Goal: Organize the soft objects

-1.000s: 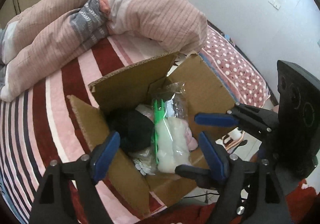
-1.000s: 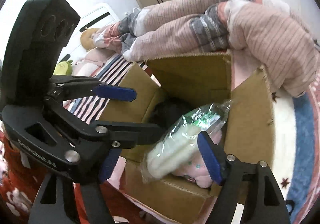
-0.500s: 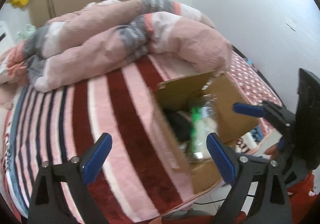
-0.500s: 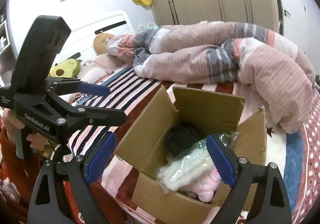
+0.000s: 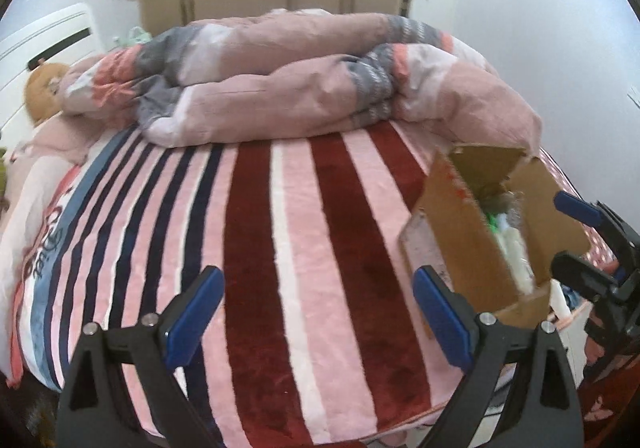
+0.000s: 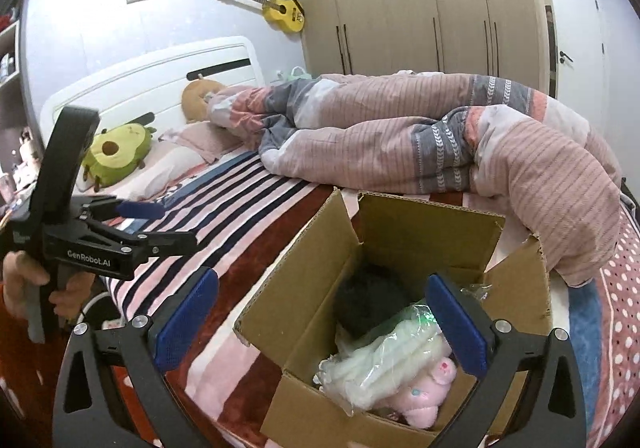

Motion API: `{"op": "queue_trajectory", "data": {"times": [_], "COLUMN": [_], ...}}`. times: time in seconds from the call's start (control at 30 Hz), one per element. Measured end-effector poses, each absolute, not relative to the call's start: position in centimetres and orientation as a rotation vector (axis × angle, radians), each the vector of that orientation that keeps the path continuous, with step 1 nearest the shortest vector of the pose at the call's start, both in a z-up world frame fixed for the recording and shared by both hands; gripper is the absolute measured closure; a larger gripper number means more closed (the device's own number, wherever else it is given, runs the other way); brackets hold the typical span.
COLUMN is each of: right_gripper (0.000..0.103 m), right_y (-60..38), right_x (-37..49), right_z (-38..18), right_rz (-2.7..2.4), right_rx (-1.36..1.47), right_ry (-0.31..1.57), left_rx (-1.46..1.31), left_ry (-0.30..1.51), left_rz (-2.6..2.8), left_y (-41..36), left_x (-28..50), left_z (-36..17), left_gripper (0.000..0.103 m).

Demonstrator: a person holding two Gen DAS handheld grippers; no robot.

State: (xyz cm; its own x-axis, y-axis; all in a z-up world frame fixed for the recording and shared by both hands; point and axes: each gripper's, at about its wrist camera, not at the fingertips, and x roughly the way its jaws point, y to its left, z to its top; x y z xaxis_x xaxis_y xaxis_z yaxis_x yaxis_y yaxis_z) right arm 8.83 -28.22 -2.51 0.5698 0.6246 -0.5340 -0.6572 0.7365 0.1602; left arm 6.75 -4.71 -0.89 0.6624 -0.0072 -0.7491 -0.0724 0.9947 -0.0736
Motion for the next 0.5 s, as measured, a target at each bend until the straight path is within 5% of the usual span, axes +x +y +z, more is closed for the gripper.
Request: {"op": "queue_trajectory", "data": {"times": [0.5], "right_gripper": [0.000], "right_y": [-27.9], "right_x": [8.2], "right_z": [-1.5], "right_rz": [0.719], "right_rx": [-0.015], "right_ry": [0.481], "left_rx": [-0.120], "left_ry": [0.599], "left_rz": [0.137], "left_y": [-3.5], "left_x": [2.9], "left_z": [0.3], "left_gripper": [0.009]}}
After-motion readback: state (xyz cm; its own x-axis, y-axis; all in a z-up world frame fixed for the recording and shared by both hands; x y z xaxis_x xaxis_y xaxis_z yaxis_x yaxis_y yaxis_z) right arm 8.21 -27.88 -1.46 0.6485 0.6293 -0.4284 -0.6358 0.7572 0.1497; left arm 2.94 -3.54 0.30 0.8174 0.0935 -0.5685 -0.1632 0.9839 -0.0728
